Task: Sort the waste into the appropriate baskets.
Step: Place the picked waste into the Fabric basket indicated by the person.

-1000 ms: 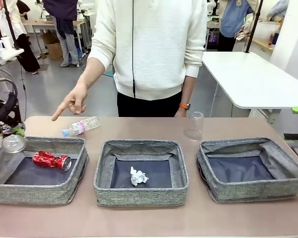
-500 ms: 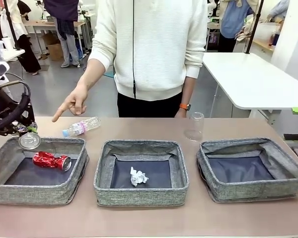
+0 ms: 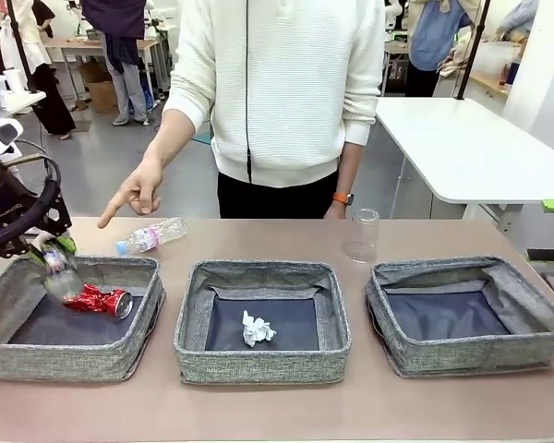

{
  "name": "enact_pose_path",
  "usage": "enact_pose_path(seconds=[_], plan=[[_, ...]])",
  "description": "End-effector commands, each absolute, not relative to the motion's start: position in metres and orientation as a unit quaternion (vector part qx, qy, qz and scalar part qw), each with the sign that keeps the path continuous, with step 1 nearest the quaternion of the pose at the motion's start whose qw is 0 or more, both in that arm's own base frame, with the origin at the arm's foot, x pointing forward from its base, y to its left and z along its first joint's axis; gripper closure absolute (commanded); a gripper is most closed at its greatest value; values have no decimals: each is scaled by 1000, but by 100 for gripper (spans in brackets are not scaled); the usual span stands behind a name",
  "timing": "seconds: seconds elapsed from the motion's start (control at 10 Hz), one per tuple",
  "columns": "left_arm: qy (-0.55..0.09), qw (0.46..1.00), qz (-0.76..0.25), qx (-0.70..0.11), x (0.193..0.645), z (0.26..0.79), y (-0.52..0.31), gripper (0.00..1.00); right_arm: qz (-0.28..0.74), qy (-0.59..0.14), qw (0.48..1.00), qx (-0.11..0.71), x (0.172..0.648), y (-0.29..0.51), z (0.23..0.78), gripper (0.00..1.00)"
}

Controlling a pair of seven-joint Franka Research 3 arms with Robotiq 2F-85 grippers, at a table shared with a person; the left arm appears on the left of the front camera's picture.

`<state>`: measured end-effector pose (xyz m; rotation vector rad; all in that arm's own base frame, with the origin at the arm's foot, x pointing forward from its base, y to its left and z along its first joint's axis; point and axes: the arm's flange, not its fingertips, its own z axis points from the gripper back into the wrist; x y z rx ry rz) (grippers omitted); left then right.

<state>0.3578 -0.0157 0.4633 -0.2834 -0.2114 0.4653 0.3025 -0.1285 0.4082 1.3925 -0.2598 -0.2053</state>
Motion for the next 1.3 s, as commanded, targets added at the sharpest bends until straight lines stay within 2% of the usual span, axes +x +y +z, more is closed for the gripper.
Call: enact_pose_path(seconds=[0.0, 0.6, 0.7, 0.8, 0.9, 1.0, 1.1, 1.2], plan=[[-103, 958, 228, -140, 356, 463, -16, 0, -94, -122, 754, 638, 304, -130, 411, 0], [-93, 957, 221, -162, 356, 466, -19, 0, -94, -122, 754, 638, 304, -130, 411, 0], [-61, 954, 209, -206, 354, 472, -22, 0, -94, -122, 754, 638, 304, -130, 411, 0], [11, 926, 146, -348, 345, 498, -32, 0, -94, -122, 754, 638, 304, -130, 411, 0], [51, 889, 27, -454, 332, 530, -40, 0, -94, -122, 754, 638, 304, -130, 411, 0], [70, 827, -72, -554, 326, 554, -39, 0, -94, -122, 754, 638, 304, -130, 411, 0], [71, 801, -112, -584, 330, 562, -36, 0, -94, -122, 754, 638, 304, -130, 411, 0], [80, 744, -141, -648, 338, 559, -27, 0, -94, -122, 754, 638, 304, -130, 411, 0]])
